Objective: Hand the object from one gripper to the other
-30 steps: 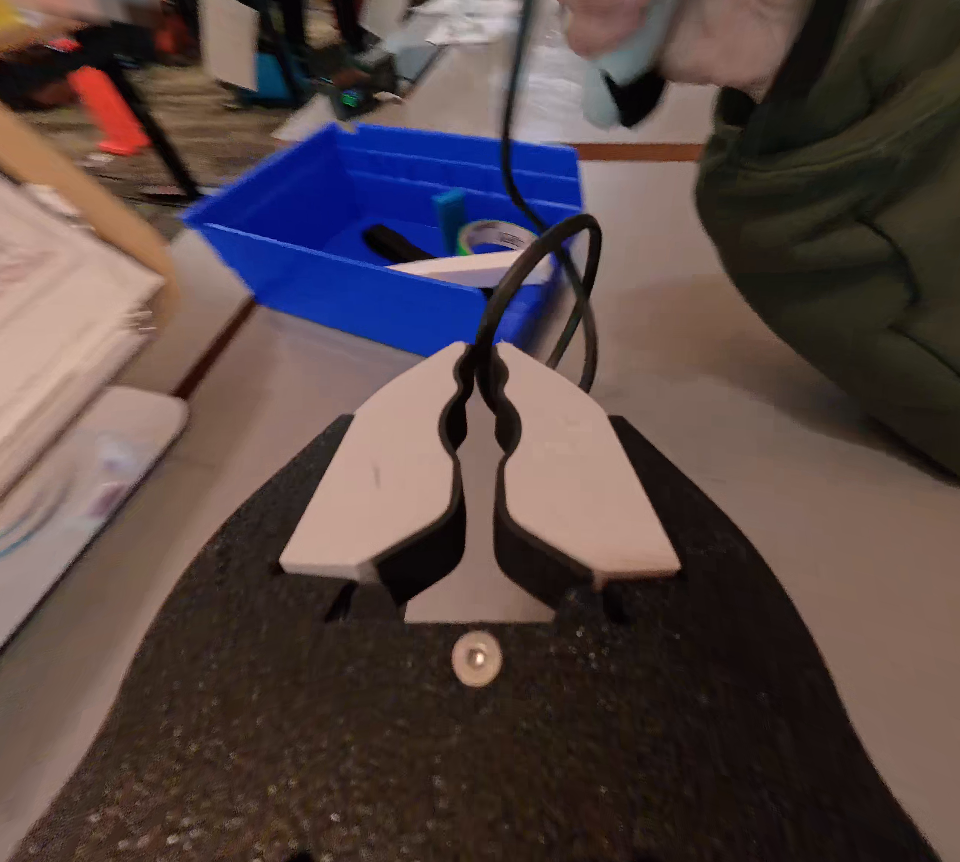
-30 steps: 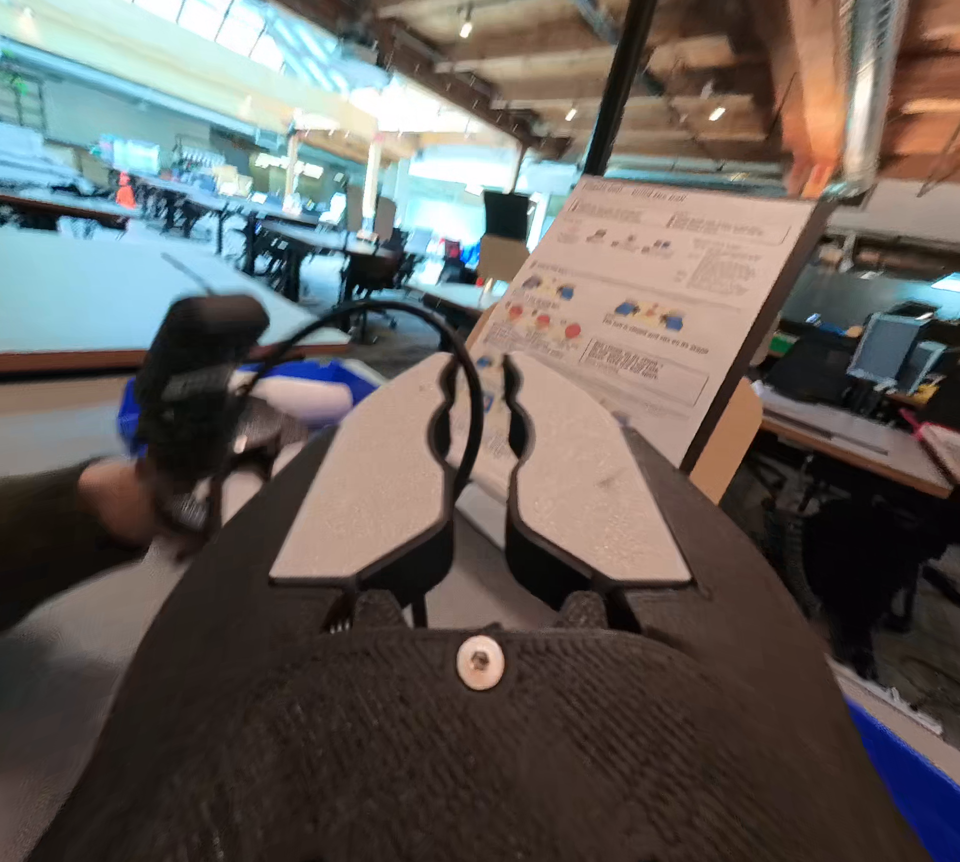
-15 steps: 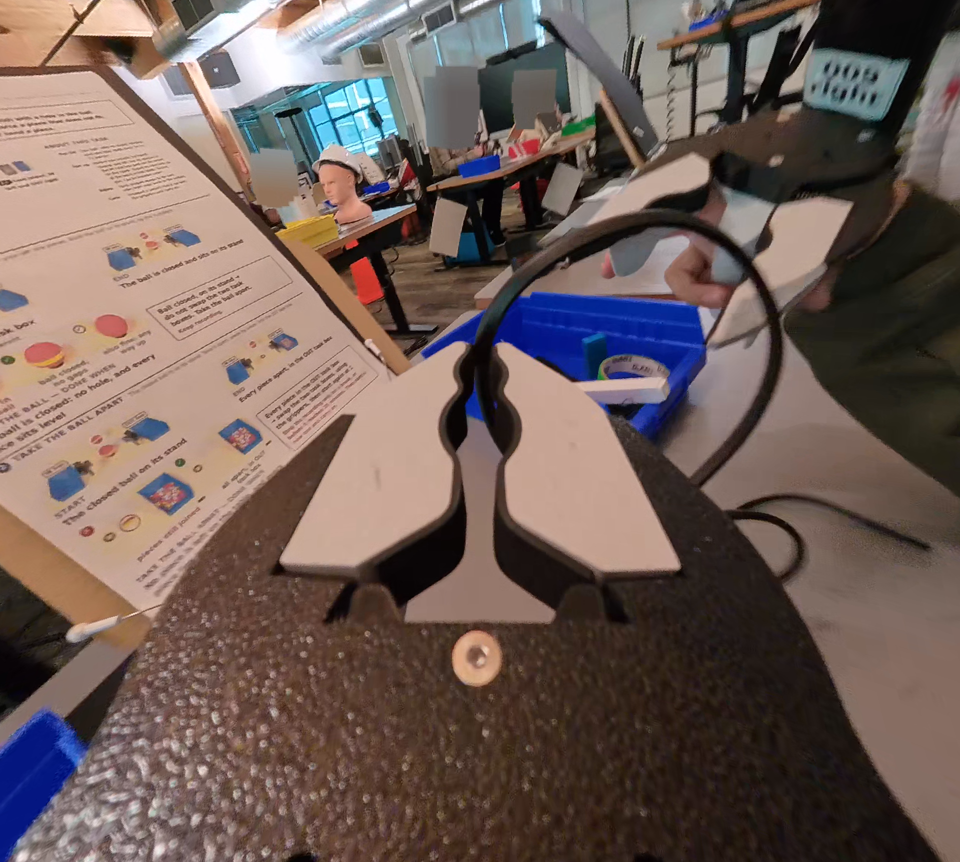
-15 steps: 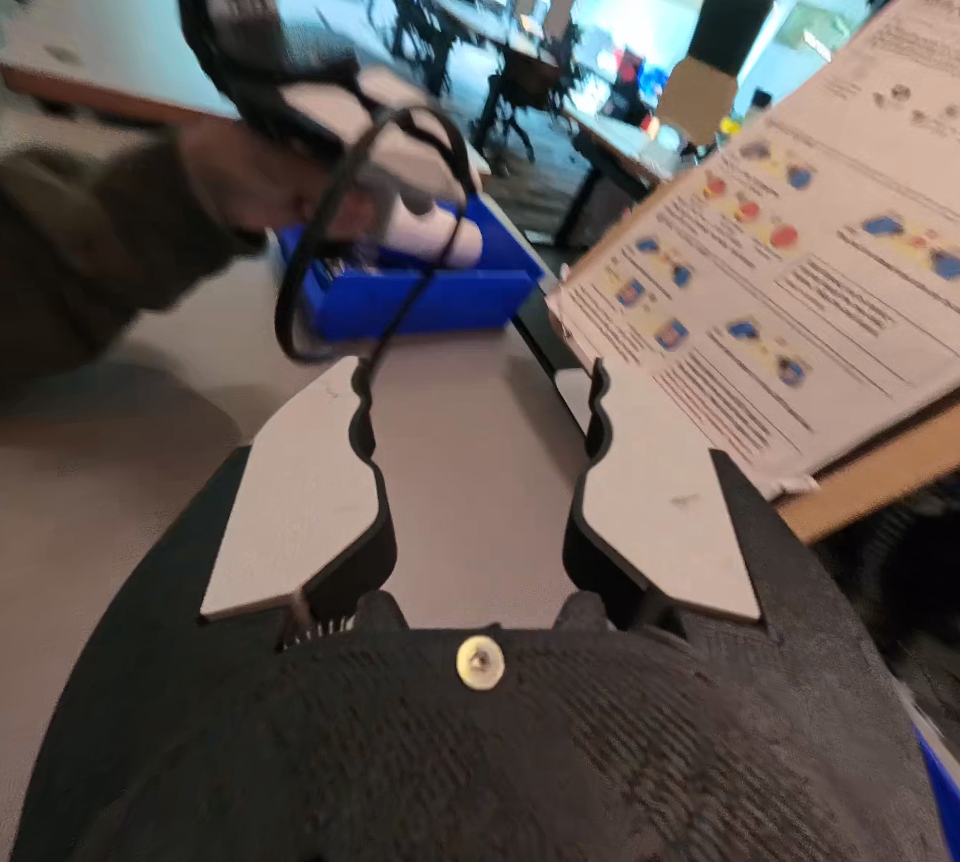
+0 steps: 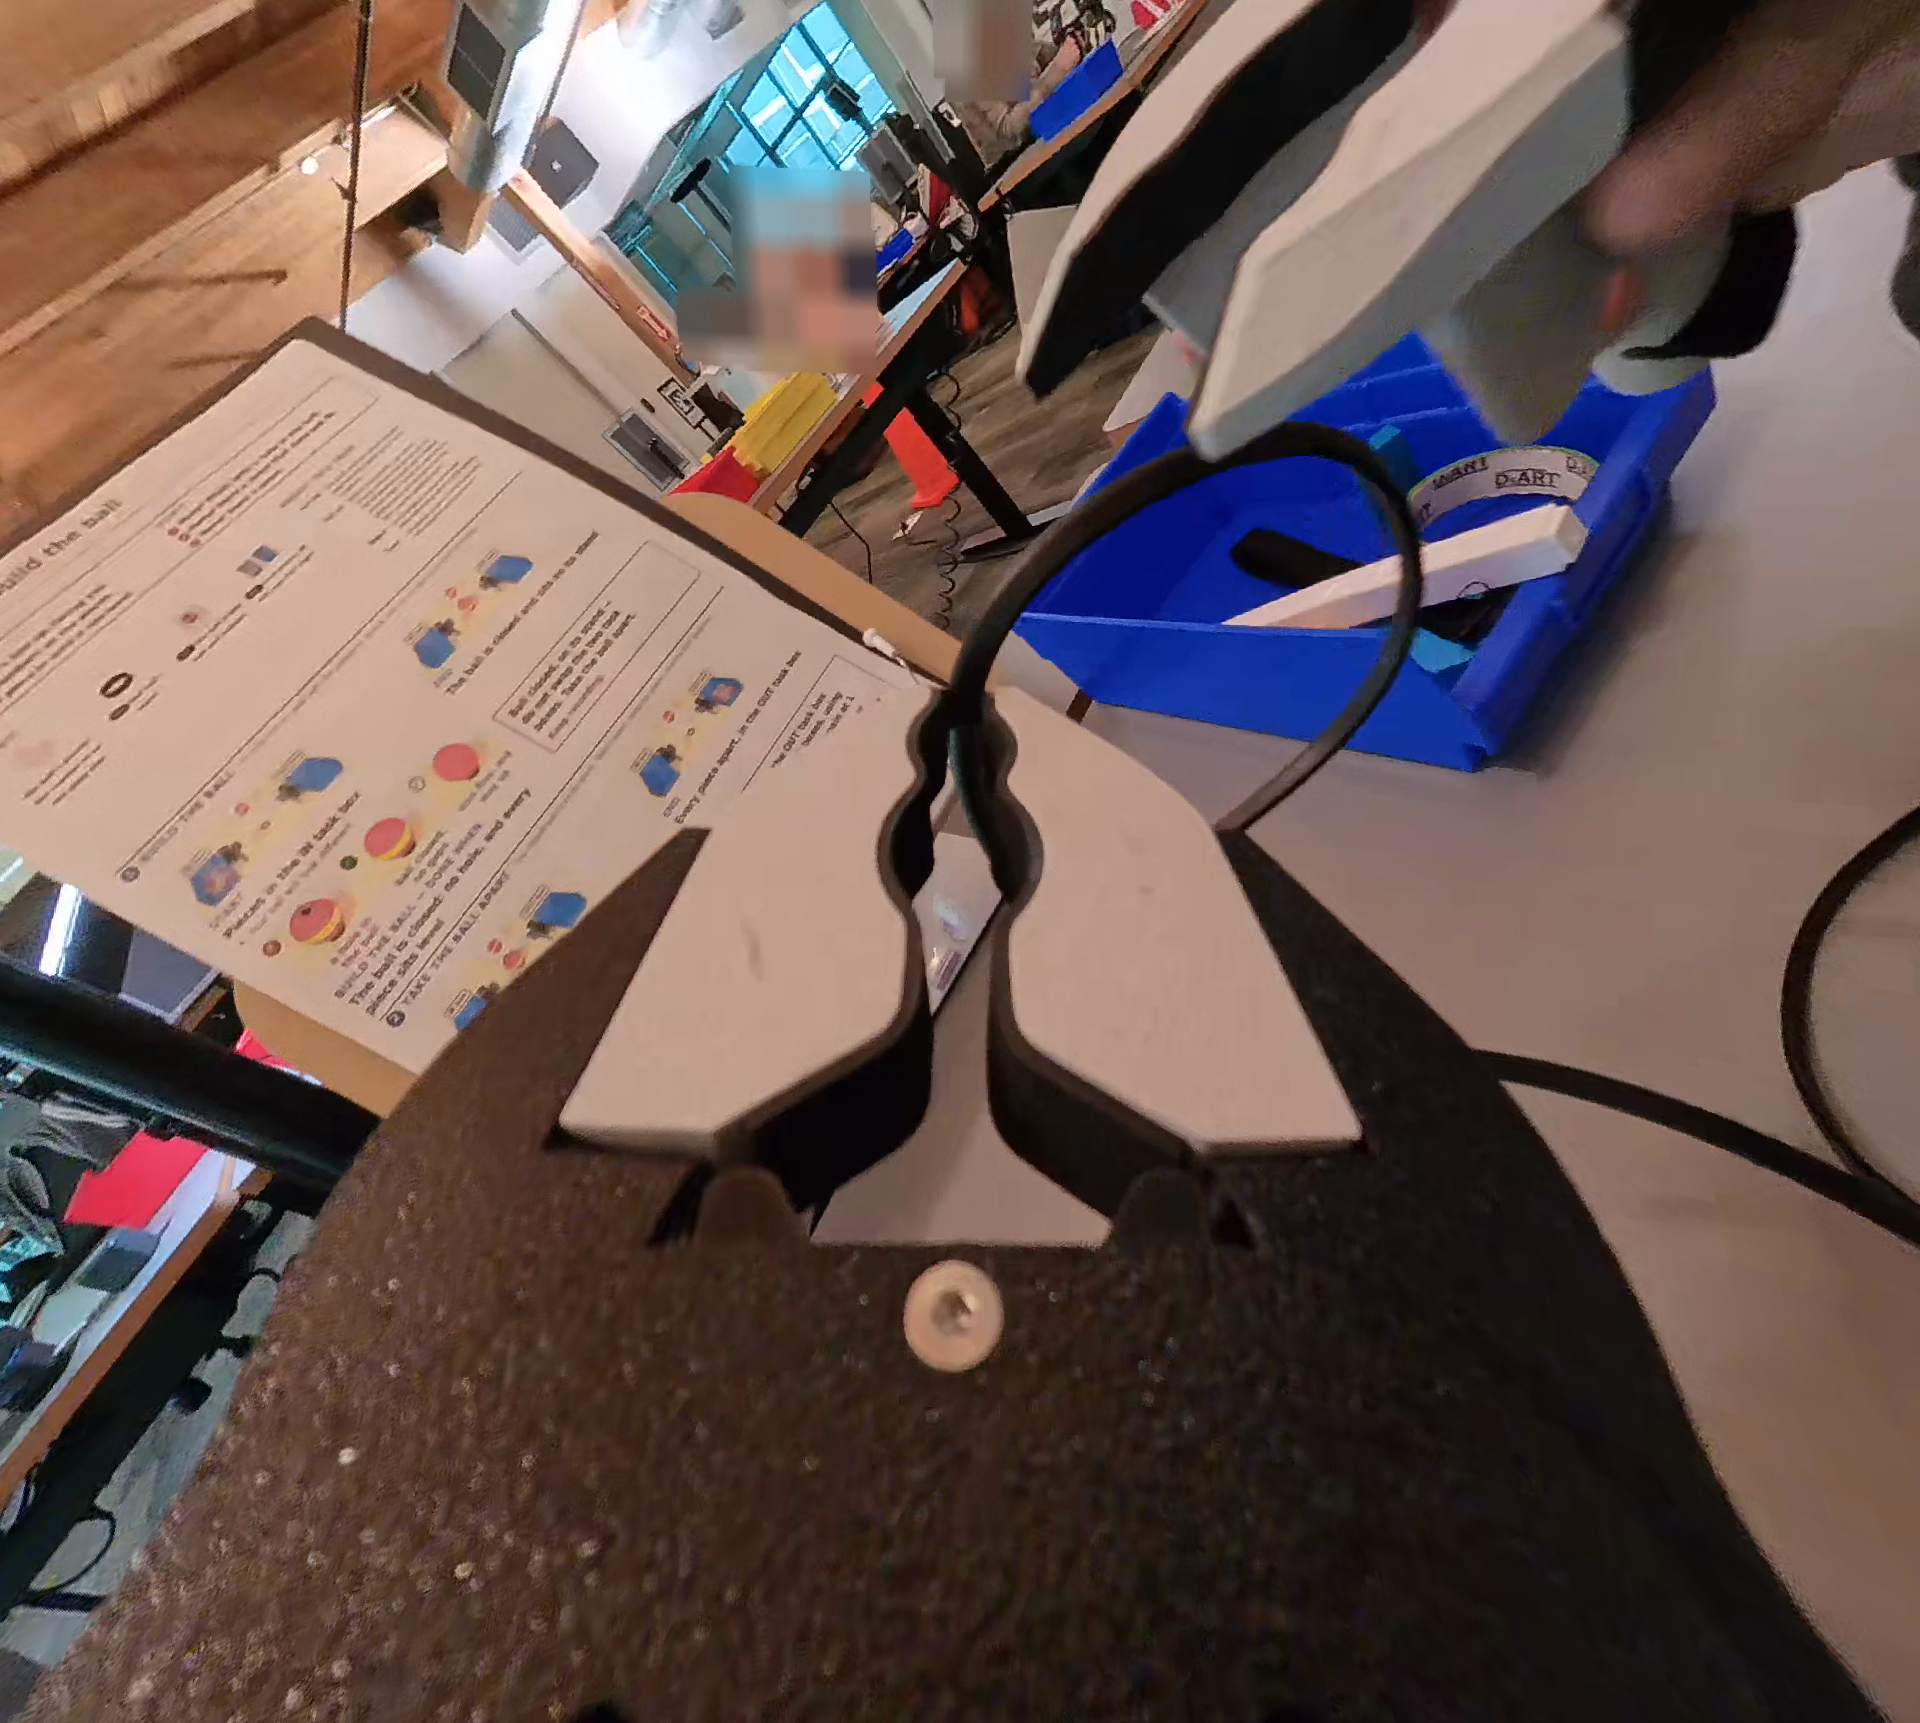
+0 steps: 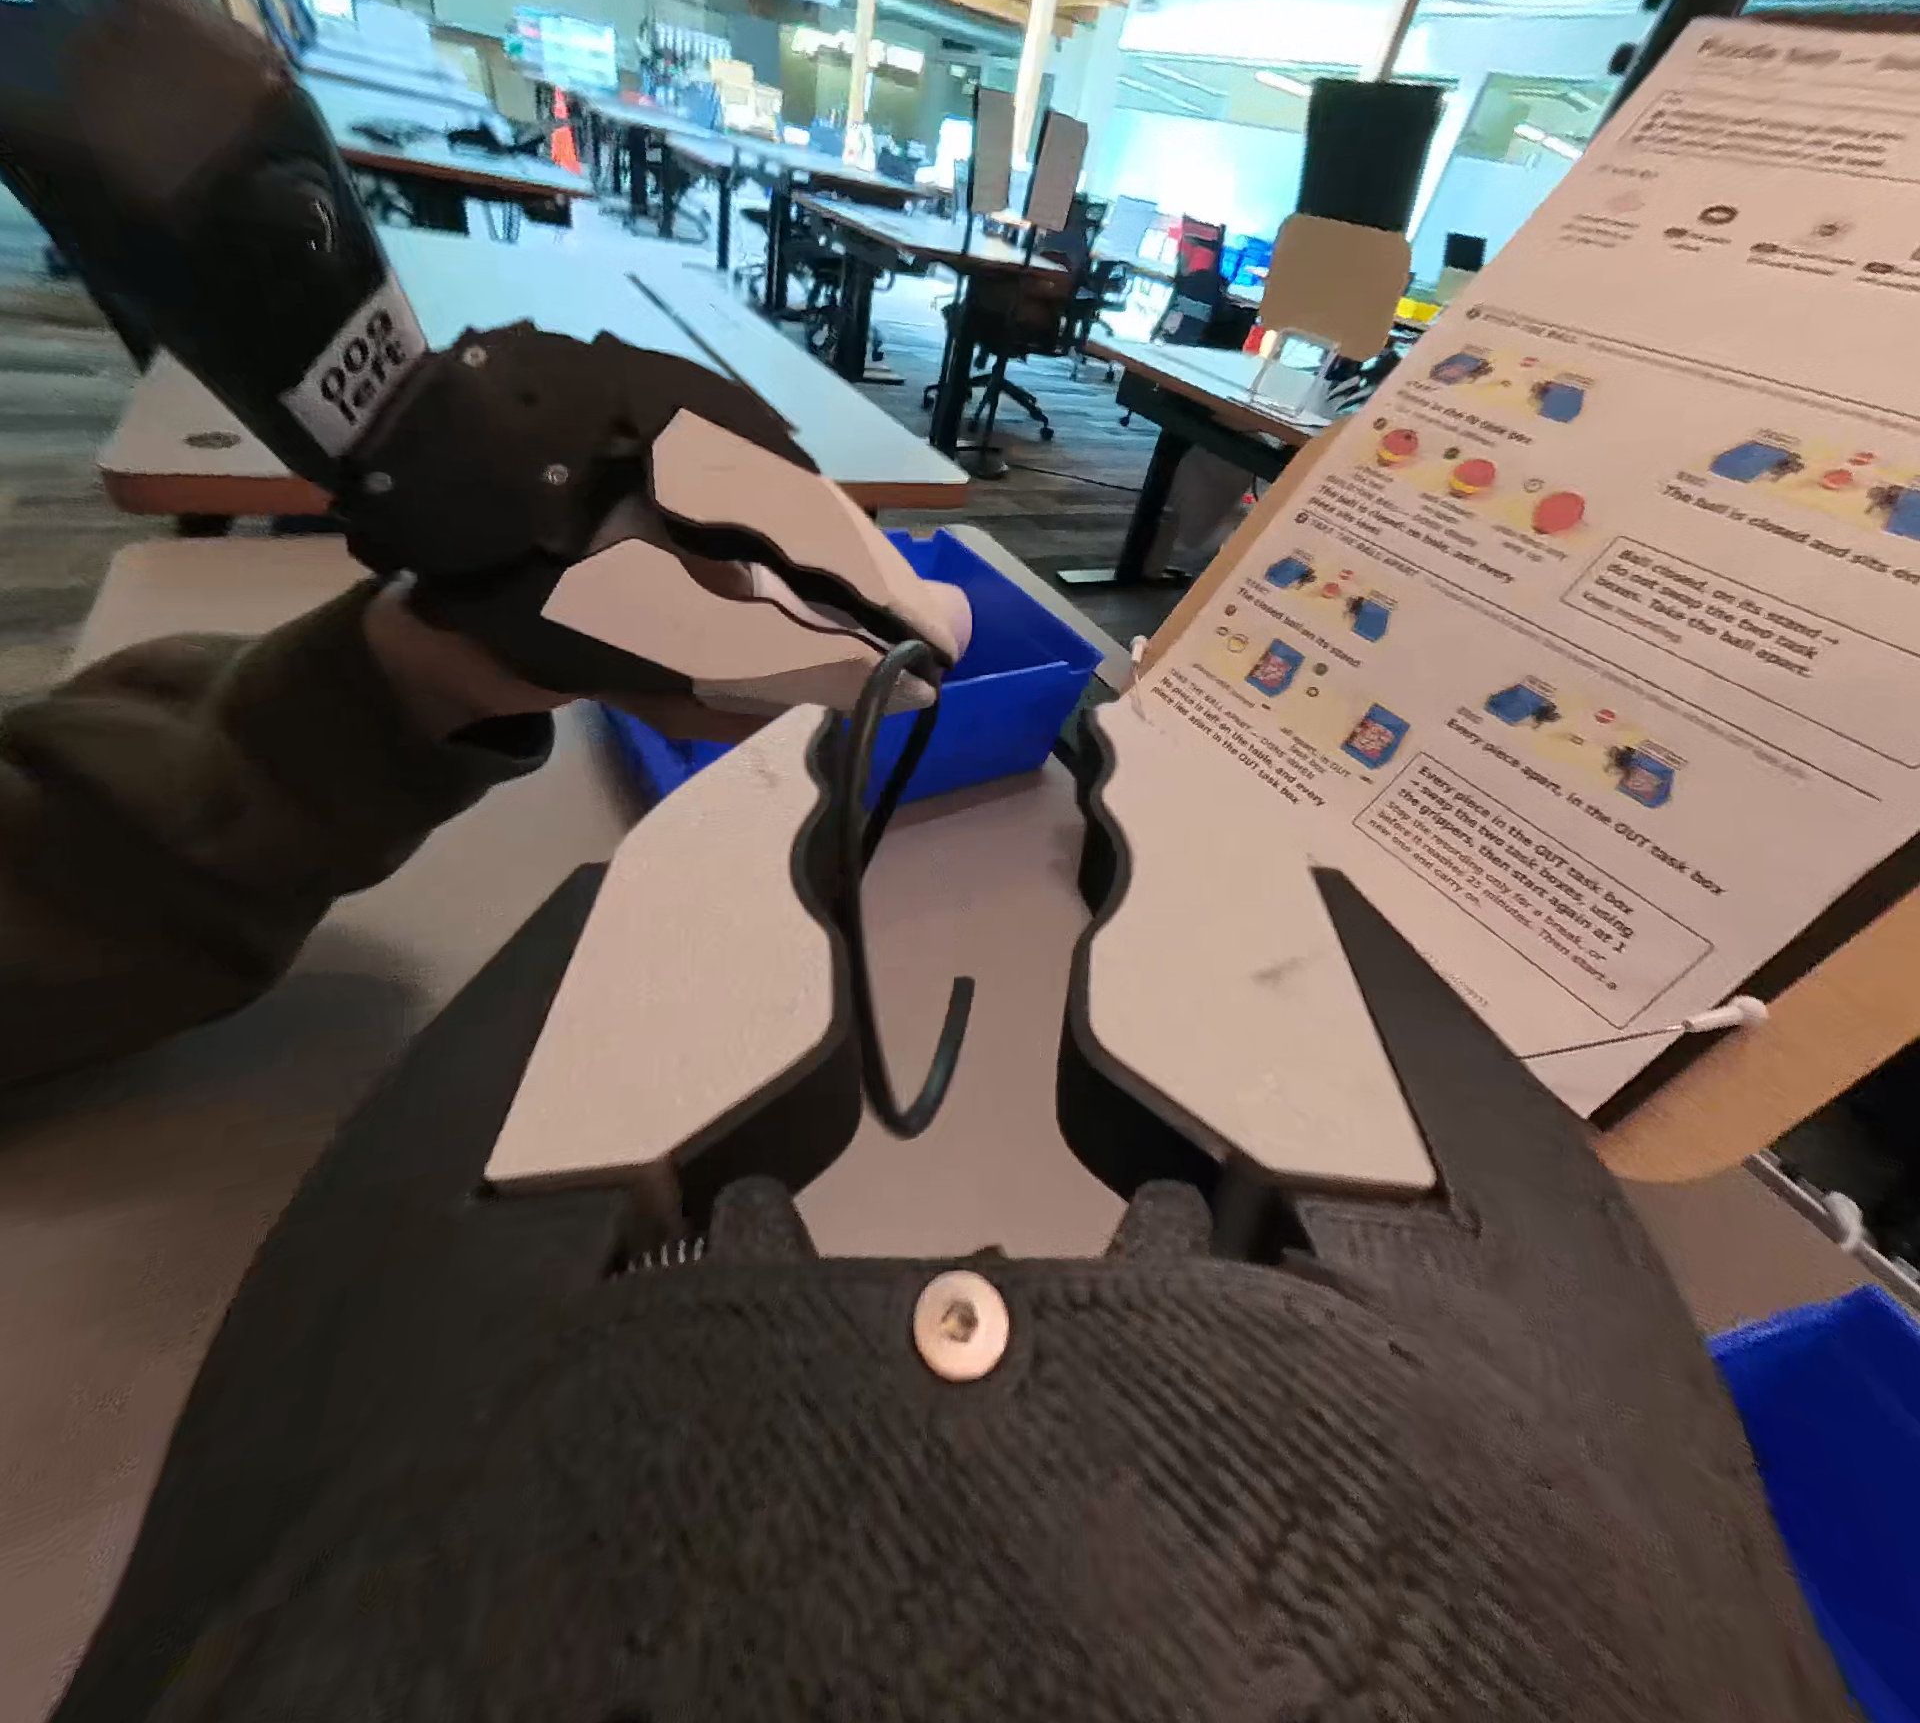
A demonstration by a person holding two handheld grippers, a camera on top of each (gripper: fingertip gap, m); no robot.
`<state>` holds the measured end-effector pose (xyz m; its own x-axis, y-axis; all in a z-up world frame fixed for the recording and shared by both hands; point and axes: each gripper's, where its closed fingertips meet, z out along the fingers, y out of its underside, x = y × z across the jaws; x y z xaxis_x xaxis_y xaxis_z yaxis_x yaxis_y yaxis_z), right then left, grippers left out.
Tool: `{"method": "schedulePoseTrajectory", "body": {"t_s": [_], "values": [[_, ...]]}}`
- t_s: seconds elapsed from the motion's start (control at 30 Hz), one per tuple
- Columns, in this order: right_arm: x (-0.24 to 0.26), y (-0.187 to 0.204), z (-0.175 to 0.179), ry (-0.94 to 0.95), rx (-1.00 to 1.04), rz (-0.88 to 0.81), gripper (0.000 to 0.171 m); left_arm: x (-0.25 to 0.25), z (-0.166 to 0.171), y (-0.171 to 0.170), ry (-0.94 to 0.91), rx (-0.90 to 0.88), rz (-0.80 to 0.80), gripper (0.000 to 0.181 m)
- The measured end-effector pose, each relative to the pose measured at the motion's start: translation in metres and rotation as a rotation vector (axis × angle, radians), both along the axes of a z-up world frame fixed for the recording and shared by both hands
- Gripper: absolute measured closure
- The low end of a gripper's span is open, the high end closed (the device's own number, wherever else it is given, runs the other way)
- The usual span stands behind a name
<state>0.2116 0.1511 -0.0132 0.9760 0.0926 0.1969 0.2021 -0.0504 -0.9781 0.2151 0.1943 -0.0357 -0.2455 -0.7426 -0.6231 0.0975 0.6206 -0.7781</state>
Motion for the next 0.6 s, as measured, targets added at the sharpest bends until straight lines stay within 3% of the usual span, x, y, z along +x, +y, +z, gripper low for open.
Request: {"method": "schedulePoseTrajectory", "body": {"t_s": [0.13,0.23,0.27,0.37,0.47,0.6], "values": [[-0.01,0.006,-0.015,-0.08,-0.082,0.034,0.152,0.003,-0.005,-0.006,0.013,0.04,0.007,0.176],[-0.011,0.009,-0.022,-0.117,-0.119,0.027,0.153,0.003,-0.006,-0.008,0.017,0.032,-0.004,0.176],[-0.011,0.01,-0.022,-0.124,-0.121,0.026,0.163,0.003,-0.006,-0.009,0.018,0.033,-0.005,0.176],[-0.001,0.011,-0.016,-0.151,-0.098,-0.032,0.166,0.004,-0.009,-0.009,0.029,0.026,-0.012,0.176],[0.003,0.009,-0.004,-0.164,-0.032,-0.058,0.166,0.003,-0.009,-0.018,0.065,-0.136,-0.103,0.175],[0.022,-0.002,0.027,-0.14,0.15,-0.173,0.166,0.008,-0.027,-0.018,0.241,-0.359,-0.158,0.128]]}}
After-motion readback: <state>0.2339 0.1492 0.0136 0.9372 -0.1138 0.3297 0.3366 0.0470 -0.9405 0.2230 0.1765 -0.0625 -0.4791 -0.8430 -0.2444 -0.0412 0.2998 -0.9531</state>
